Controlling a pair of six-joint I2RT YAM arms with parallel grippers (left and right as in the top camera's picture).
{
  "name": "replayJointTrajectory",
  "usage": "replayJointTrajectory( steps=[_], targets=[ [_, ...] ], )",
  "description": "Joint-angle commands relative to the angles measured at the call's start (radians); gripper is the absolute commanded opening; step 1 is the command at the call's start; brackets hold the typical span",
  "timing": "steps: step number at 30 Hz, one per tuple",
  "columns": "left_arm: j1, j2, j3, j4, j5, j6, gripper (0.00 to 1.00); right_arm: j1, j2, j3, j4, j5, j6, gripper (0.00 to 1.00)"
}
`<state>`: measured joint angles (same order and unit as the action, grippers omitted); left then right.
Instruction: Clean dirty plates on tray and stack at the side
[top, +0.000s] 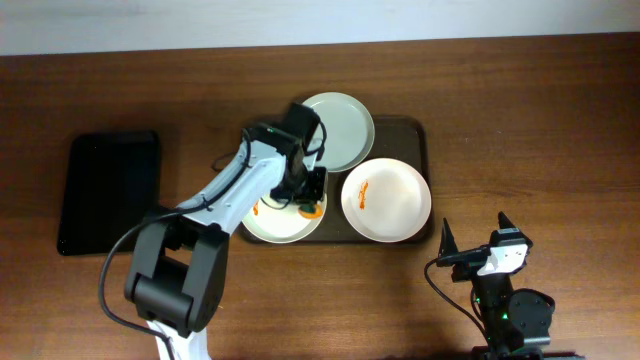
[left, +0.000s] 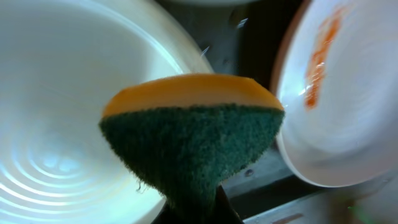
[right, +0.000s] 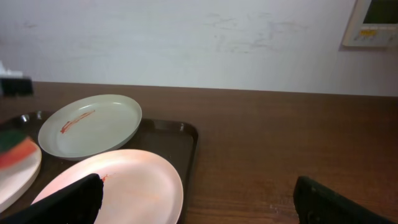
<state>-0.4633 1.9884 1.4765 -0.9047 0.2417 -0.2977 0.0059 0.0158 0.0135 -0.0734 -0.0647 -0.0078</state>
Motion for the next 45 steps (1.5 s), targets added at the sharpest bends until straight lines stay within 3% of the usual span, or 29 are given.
replayJointTrajectory(
  steps=[1,7,8,11,13,14,16,19,22,24,25,27,28,29,32,34,35,37,45],
  targets=[
    [-0.002,-0.014,-0.057,0.011,-0.201,-0.145,0.0,-0.006,-0.007,-0.008,-0.001,0.009,-0.003,0.98],
    [-0.002,-0.014,-0.073,0.031,-0.268,-0.228,0.0,-0.006,-0.007,-0.008,0.024,0.029,-0.011,0.99],
    [-0.002,-0.013,-0.092,0.034,-0.269,-0.271,0.0,-0.006,-0.007,-0.008,0.071,0.007,-0.009,0.98],
    [0.0,-0.013,-0.105,0.025,-0.288,-0.252,0.0,-0.006,-0.007,-0.008,0.201,-0.089,0.008,0.98],
    [0.002,-0.013,-0.105,0.014,-0.288,-0.247,0.0,-0.006,-0.007,0.0,0.449,-0.257,0.008,0.98],
    [0.002,-0.013,-0.105,0.014,-0.292,-0.247,0.0,-0.006,-0.006,0.021,0.448,-0.258,0.006,0.98],
    [0.01,-0.013,-0.105,0.014,-0.292,-0.247,0.0,-0.007,0.053,0.185,0.192,-0.284,-0.112,0.98],
    [0.044,-0.013,-0.105,0.012,-0.29,-0.247,0.0,-0.007,0.418,0.631,-0.259,-0.284,-0.277,0.98],
    [0.089,-0.013,-0.105,-0.001,-0.218,-0.224,0.0,-0.007,0.805,1.049,-0.562,-0.532,-0.222,0.98],
    [0.098,-0.013,-0.105,0.009,-0.166,-0.129,0.0,-0.006,1.001,1.164,-0.545,-0.772,-0.086,0.98],
    [0.098,-0.013,-0.105,0.009,-0.166,-0.122,0.0,-0.003,1.05,1.177,-0.537,-0.775,-0.026,0.98],
    [0.098,-0.013,-0.105,0.01,-0.166,-0.122,0.0,0.067,1.185,1.205,-0.618,-0.576,0.025,0.98],
    [0.098,-0.013,-0.105,0.01,-0.166,-0.083,0.0,0.15,1.291,1.235,-0.695,-0.285,0.13,0.98],
    [0.098,-0.013,-0.105,0.008,-0.166,-0.063,0.0,0.192,1.369,1.269,-0.745,-0.19,0.156,0.98],
    [0.098,-0.013,-0.105,0.011,-0.166,-0.063,0.0,0.287,1.579,1.384,-0.806,-0.163,0.156,0.99],
    [0.098,-0.013,-0.105,0.01,-0.166,-0.063,0.0,0.348,1.646,1.386,-0.743,-0.178,0.157,0.61],
    [0.098,-0.013,-0.105,0.011,-0.166,-0.064,0.0,0.382,1.677,1.386,-0.706,-0.177,0.156,0.61],
    [0.098,-0.013,-0.105,0.011,-0.166,-0.064,0.0,0.42,1.737,1.386,-0.642,-0.177,0.187,0.41],
    [0.098,-0.013,-0.105,0.011,-0.151,-0.064,0.0,0.427,1.97,1.386,-0.487,-0.291,0.197,0.39]
  ],
)
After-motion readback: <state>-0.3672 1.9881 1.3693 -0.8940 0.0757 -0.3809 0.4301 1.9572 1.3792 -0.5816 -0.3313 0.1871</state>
